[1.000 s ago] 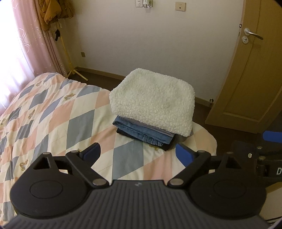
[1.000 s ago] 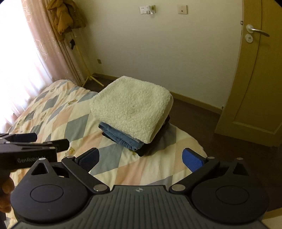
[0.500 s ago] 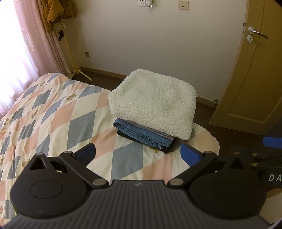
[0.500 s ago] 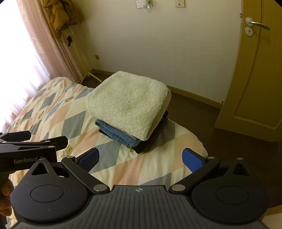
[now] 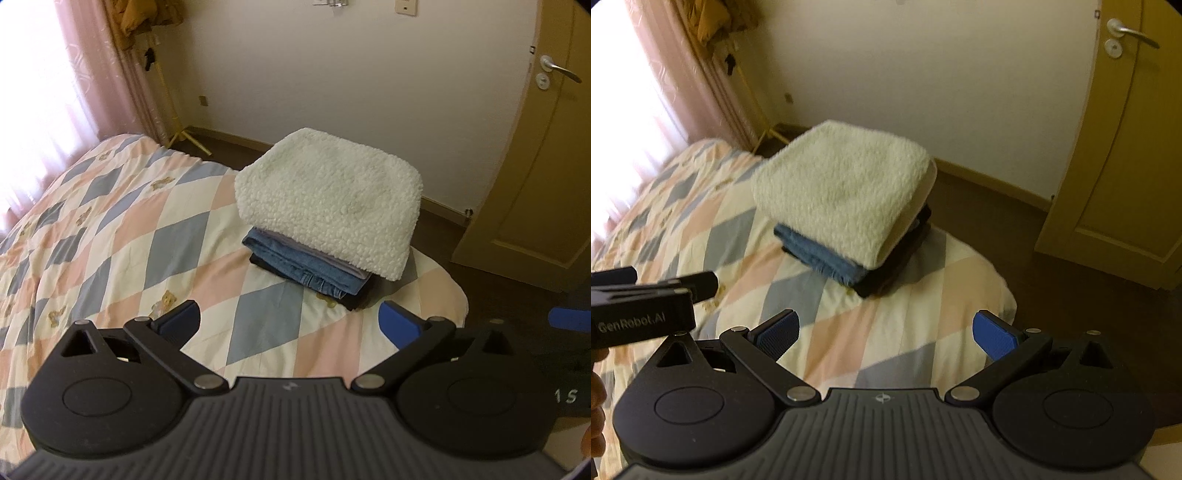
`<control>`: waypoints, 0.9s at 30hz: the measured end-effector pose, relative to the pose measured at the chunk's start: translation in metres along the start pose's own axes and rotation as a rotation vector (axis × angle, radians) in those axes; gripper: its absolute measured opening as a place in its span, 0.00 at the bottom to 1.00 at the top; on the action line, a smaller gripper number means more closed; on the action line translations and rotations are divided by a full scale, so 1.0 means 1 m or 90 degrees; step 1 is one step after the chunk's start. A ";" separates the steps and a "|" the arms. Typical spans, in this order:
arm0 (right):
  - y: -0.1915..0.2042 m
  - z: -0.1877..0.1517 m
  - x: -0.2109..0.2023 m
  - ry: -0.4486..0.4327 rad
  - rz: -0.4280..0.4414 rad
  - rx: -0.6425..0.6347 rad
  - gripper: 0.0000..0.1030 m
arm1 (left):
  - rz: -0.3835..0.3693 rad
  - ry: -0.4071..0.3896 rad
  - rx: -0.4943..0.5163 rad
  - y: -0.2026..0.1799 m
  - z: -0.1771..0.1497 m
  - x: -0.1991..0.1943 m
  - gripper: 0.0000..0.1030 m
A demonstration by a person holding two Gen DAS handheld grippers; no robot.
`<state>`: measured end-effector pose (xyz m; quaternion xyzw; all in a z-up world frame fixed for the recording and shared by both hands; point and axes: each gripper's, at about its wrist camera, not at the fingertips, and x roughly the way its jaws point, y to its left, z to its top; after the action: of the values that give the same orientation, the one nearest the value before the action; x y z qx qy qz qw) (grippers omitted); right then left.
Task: Fold clothes
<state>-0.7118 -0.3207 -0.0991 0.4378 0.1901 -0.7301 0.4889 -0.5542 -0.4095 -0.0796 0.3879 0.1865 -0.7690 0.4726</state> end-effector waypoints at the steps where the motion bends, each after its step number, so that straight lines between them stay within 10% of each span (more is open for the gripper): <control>1: -0.001 -0.001 0.002 0.005 0.001 -0.006 1.00 | 0.006 0.000 -0.007 0.000 -0.002 0.000 0.99; 27: -0.014 -0.039 0.102 -0.081 -0.025 -0.025 1.00 | 0.058 -0.032 -0.065 0.030 -0.096 0.120 0.99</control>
<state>-0.7209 -0.3428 -0.2068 0.3772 0.1819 -0.7620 0.4939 -0.5180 -0.4309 -0.2308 0.3522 0.1957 -0.7456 0.5308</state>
